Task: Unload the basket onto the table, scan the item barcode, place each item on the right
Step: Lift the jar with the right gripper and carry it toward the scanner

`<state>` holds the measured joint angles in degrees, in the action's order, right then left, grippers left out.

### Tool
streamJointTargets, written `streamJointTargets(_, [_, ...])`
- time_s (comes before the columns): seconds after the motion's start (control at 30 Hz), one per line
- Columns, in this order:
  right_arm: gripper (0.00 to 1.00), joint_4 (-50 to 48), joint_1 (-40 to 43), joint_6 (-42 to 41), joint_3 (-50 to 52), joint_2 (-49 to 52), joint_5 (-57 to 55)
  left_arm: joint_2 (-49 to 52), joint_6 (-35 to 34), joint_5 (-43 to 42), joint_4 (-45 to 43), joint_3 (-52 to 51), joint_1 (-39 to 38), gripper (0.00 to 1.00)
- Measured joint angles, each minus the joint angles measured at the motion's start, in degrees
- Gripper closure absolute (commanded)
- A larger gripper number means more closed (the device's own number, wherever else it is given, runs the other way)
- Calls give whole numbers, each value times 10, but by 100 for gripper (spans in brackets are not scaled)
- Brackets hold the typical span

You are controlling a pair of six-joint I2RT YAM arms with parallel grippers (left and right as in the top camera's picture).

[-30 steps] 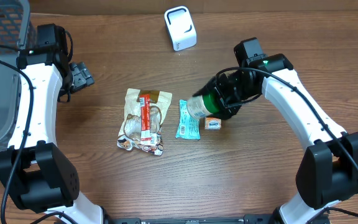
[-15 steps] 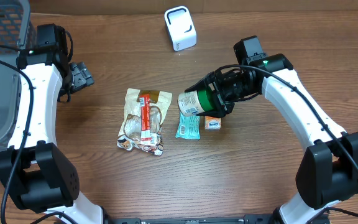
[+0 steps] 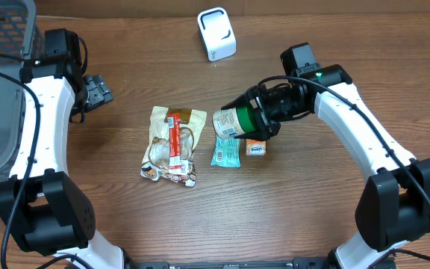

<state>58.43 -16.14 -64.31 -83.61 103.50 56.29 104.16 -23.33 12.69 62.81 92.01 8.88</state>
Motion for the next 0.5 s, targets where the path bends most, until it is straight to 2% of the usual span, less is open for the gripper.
streamJointTargets(0.1, [96, -9, 0, 0, 0, 0, -86, 0, 0, 0, 0, 0, 0, 0])
streamJointTargets(0.23, [96, -8, -3, 23, 0, 0, -255, 0, 0, 0, 0, 0, 0, 0])
streamJointTargets(0.37, [96, -22, -4, 114, 0, 0, -365, 0, 0, 0, 0, 0, 0, 0])
streamJointTargets(0.5, [96, -58, -4, 249, 0, 0, -400, 0, 0, 0, 0, 0, 0, 0])
